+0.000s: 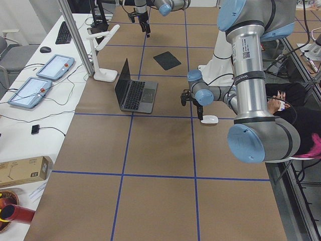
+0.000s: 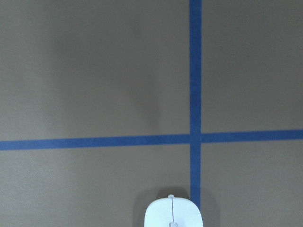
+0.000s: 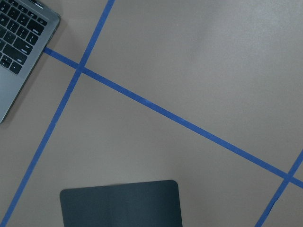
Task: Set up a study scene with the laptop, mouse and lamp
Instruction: 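Lower the left gripper onto the white mouse and grasp it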
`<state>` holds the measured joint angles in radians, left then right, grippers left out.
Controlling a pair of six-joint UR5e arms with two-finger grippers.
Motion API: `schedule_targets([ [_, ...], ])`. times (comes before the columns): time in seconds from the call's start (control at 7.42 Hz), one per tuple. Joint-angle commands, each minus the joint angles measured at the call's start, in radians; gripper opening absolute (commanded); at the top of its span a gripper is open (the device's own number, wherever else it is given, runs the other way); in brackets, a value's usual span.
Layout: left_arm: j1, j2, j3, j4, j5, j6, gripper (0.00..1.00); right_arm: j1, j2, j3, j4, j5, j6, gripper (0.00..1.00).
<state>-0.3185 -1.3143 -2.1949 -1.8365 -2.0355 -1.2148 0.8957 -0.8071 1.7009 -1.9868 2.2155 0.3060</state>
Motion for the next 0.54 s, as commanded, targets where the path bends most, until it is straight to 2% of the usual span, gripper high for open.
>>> schedule_targets([
  [0.0, 0.022, -0.026, 0.043, -0.038, 0.000, -0.002, 0.99, 0.011, -0.007, -0.001, 0.000, 0.006, -0.010, 1.00],
  [0.4, 0.035, -0.019, 0.063, -0.040, -0.003, -0.003, 0.99, 0.011, 0.000, 0.003, 0.000, 0.006, -0.010, 1.00],
])
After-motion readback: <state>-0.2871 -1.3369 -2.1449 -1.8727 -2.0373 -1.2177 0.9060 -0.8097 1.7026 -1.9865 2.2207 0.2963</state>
